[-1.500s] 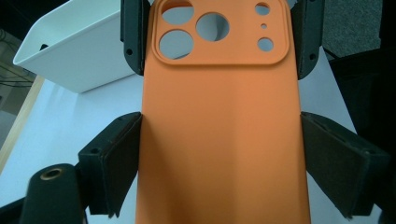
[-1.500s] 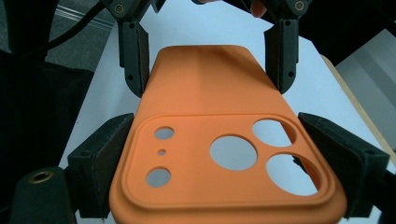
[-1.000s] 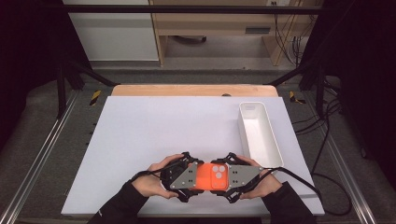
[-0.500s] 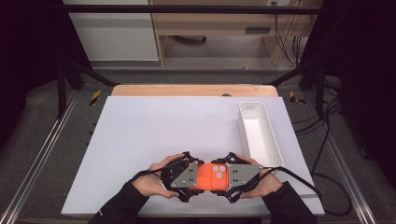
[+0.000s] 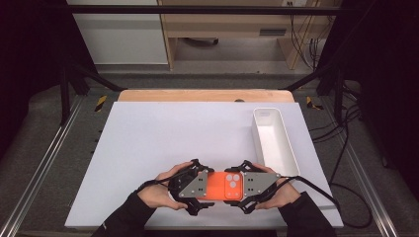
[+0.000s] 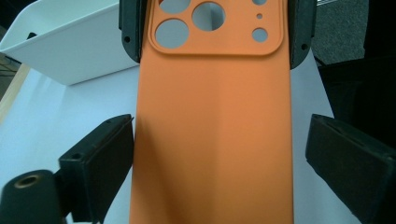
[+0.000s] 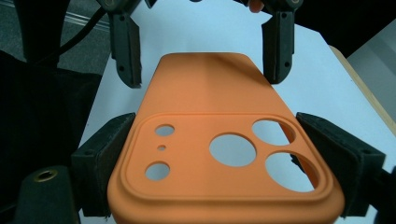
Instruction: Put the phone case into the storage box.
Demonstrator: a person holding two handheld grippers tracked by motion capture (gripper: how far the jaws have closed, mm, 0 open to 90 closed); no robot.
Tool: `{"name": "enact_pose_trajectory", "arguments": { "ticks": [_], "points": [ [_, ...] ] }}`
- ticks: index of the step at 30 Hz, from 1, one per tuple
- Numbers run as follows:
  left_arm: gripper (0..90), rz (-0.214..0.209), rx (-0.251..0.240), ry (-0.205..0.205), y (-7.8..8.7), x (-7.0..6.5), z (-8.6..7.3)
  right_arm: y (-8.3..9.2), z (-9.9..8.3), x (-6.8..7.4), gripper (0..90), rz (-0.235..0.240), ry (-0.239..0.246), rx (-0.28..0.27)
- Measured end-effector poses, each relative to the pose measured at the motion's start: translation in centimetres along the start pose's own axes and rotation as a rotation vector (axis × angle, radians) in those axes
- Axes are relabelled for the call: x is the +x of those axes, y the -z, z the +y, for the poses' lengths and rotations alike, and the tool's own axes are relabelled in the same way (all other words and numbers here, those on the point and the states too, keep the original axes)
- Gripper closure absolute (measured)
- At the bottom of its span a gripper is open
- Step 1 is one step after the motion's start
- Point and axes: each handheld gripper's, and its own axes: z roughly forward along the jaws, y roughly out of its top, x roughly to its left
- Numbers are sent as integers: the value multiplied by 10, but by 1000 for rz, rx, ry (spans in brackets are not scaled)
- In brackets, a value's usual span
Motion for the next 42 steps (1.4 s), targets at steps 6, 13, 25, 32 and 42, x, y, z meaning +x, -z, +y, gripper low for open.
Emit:
{"name": "enact_pose_trajectory", "arguments": {
  "ticks": [6,13,25,32,42],
  "points": [
    [22,19,-24,67,9,3,-3,3,0,-3,161,-3,-12,21],
    [0,28,-41,144,17,8,-11,8,1,-5,162,11,-28,43],
    [0,18,-18,230,20,9,-23,20,2,-12,161,19,-64,89],
    [0,9,11,264,18,9,-28,24,6,-19,161,38,-78,137],
    [0,3,12,275,18,10,-28,27,17,-27,160,57,-85,173]
  ]
}}
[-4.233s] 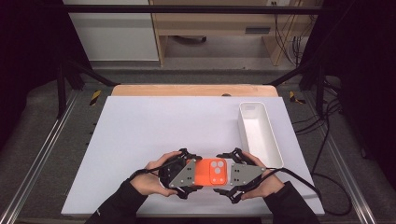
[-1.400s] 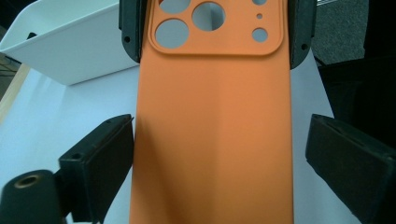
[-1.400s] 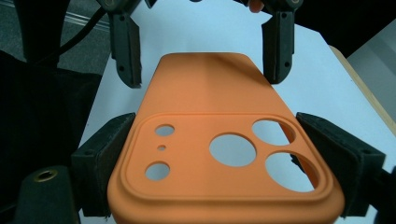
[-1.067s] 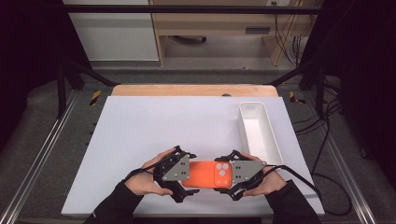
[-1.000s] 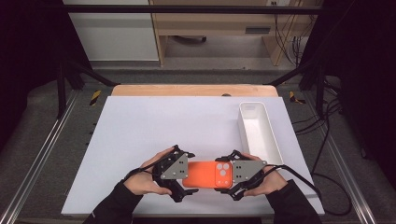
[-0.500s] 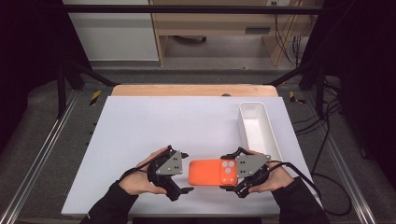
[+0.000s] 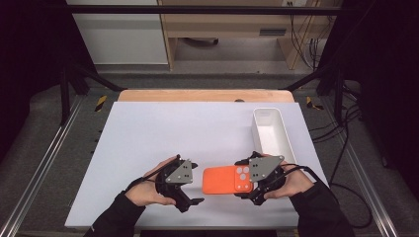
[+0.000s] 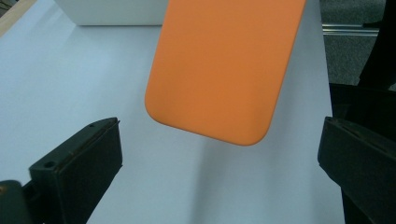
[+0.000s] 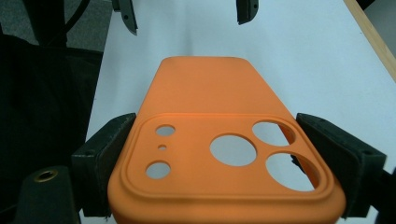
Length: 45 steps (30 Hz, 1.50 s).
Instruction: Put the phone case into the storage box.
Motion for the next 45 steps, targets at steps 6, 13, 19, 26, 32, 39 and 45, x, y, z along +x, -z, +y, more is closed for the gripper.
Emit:
{"name": "enact_pose_trajectory", "arguments": {
  "ticks": [6,13,19,26,32,39,45],
  "points": [
    [0,-5,14,-2,-2,1,2,3,6,-4,160,14,-10,24],
    [0,-8,29,-13,-3,2,6,6,15,-7,160,32,-4,60],
    [0,-8,27,-11,-2,2,9,8,22,-8,160,42,-1,72],
    [0,-13,38,-22,-3,2,13,8,28,-10,160,54,11,101],
    [0,-22,55,-24,-4,2,17,6,33,-12,160,66,16,135],
    [0,-30,92,-30,-9,3,19,2,39,-14,160,85,21,177],
    [0,-41,131,-47,-14,2,25,-2,44,-17,160,94,31,224]
  ]
}}
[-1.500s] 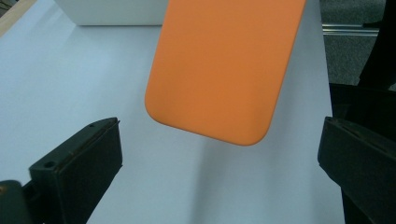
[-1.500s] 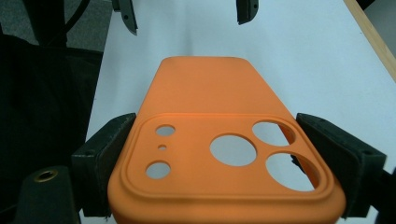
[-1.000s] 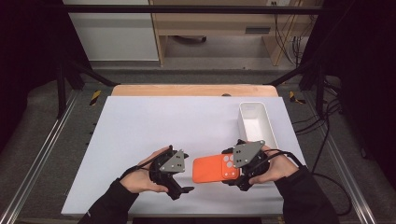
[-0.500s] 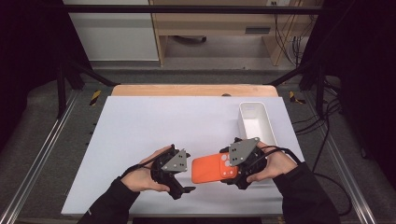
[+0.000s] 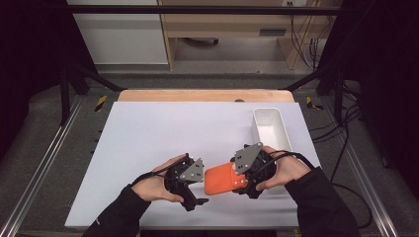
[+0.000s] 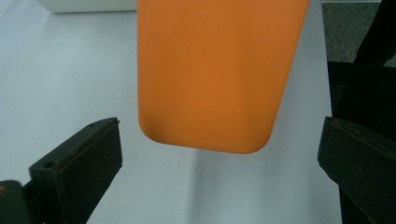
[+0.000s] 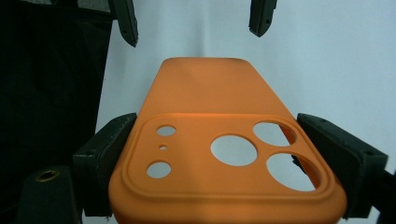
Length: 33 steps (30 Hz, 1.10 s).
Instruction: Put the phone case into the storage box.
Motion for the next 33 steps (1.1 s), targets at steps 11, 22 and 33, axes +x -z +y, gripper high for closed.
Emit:
{"name": "enact_pose_trajectory", "arguments": {
  "ticks": [11,22,33],
  "points": [
    [0,-11,81,-14,-10,2,6,-4,10,-1,160,24,3,39],
    [0,-34,112,-7,-18,3,15,-7,16,-2,160,39,5,76],
    [0,-51,144,-7,-25,2,23,-9,20,-3,160,46,7,99]
  ]
}}
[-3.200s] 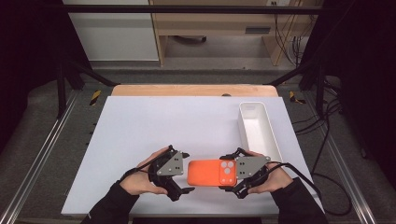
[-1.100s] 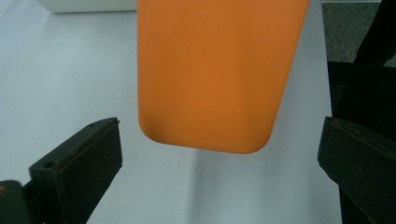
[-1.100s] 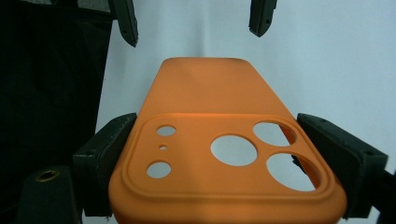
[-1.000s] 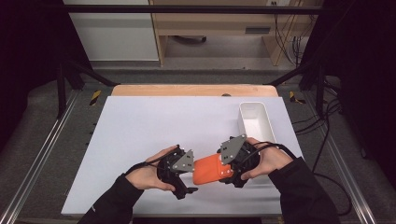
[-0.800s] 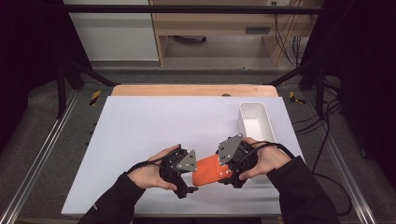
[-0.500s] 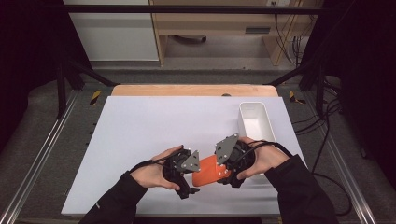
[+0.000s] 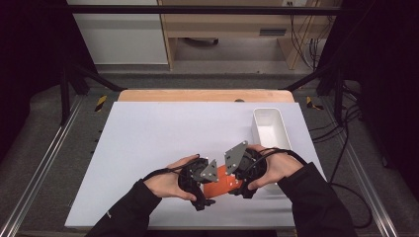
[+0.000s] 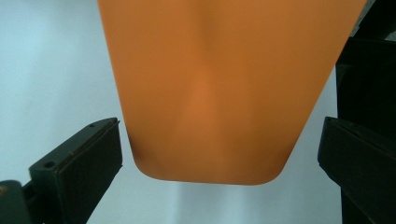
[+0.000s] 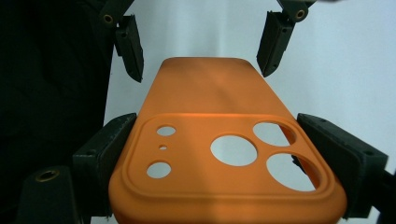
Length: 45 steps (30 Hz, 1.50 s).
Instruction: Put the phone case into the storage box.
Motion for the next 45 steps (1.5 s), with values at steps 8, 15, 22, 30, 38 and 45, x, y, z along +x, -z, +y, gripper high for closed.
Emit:
{"name": "enact_pose_trajectory", "arguments": {
  "ticks": [8,15,22,30,38,45],
  "points": [
    [0,2,16,-5,-4,-1,4,-2,3,-1,160,9,5,14],
    [33,5,32,-14,-8,-3,8,-5,6,-1,160,16,9,21],
    [90,8,69,-35,-9,-2,9,-6,7,0,160,23,7,26],
    [145,19,98,-55,-11,-3,12,-8,8,1,160,29,16,31],
    [146,22,116,-56,-13,-3,13,-10,9,1,160,27,18,37],
    [146,21,126,-70,-14,-3,15,-10,9,2,160,25,20,41]
  ]
}}
